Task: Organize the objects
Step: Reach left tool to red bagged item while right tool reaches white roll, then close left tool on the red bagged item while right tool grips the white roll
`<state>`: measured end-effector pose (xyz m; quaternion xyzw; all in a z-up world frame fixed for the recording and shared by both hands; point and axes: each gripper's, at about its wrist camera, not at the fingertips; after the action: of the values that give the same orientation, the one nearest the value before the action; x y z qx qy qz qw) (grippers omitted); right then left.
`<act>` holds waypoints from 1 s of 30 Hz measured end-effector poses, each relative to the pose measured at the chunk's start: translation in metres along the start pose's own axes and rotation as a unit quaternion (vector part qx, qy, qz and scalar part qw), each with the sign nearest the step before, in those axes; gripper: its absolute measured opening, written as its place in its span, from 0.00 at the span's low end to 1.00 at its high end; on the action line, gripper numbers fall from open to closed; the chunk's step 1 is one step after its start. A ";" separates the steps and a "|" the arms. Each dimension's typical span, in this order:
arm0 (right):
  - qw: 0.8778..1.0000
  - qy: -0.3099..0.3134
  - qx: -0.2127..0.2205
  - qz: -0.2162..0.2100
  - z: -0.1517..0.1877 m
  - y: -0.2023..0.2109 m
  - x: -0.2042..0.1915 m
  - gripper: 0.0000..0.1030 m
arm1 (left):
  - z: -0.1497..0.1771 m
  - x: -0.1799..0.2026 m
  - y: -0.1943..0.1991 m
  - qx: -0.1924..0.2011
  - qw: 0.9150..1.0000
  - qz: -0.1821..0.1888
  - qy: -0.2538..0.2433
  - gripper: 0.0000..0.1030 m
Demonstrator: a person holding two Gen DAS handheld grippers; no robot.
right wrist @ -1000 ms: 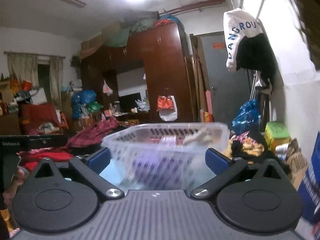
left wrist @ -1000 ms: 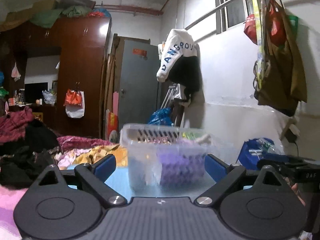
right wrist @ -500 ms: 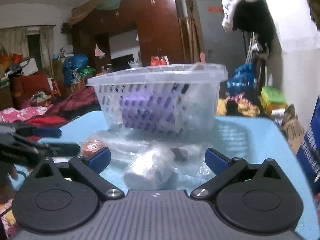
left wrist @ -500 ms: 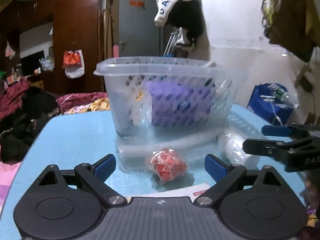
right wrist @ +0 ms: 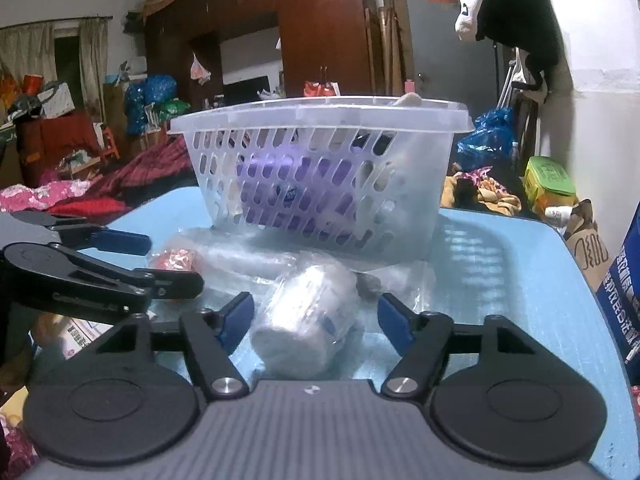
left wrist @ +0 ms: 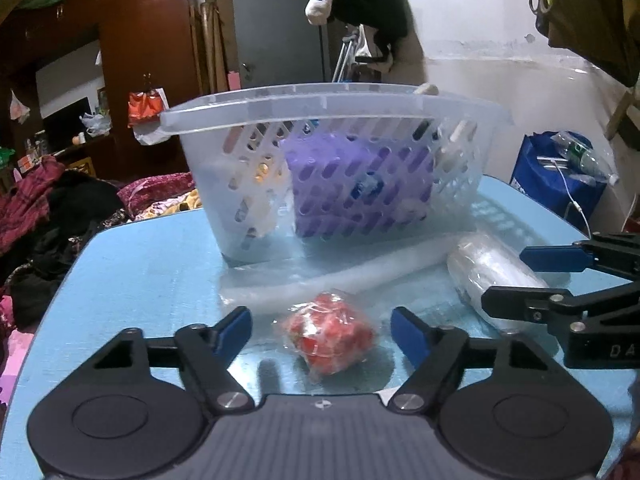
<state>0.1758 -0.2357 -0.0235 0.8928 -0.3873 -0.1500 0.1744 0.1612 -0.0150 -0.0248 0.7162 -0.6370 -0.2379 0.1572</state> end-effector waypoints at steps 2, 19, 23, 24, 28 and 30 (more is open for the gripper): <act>1.000 0.002 -0.003 0.000 0.000 0.000 0.000 0.61 | 0.000 0.002 0.000 0.001 1.000 0.001 0.001 0.67; 0.999 -0.008 0.042 -0.013 0.002 0.014 0.003 0.52 | 0.005 -0.009 0.019 0.058 0.997 0.035 0.042 0.57; 0.998 -0.007 0.053 -0.012 0.001 0.016 0.002 0.51 | 0.006 -0.011 0.021 0.067 0.996 0.040 0.047 0.57; 0.998 -0.007 0.056 -0.012 0.001 0.017 0.002 0.51 | 0.006 -0.012 0.022 0.070 0.995 0.043 0.048 0.57; 0.998 -0.003 0.069 -0.010 0.002 0.020 0.000 0.51 | 0.008 -0.012 0.027 0.080 0.994 0.049 0.050 0.57; 0.997 0.000 0.082 -0.012 0.003 0.024 -0.001 0.51 | 0.009 -0.014 0.031 0.088 0.993 0.050 0.056 0.57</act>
<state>0.1590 -0.2510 -0.0161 0.9087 -0.3874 -0.1197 0.0990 0.1294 -0.0047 -0.0136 0.7065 -0.6807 -0.1322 0.1412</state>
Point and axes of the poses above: each gripper's, at about its wrist camera, not at the fingertips, and y roughly against the way its jaws point, x to its right, z to its underside, and after that the axes turned 7 degrees about -z, right-handed
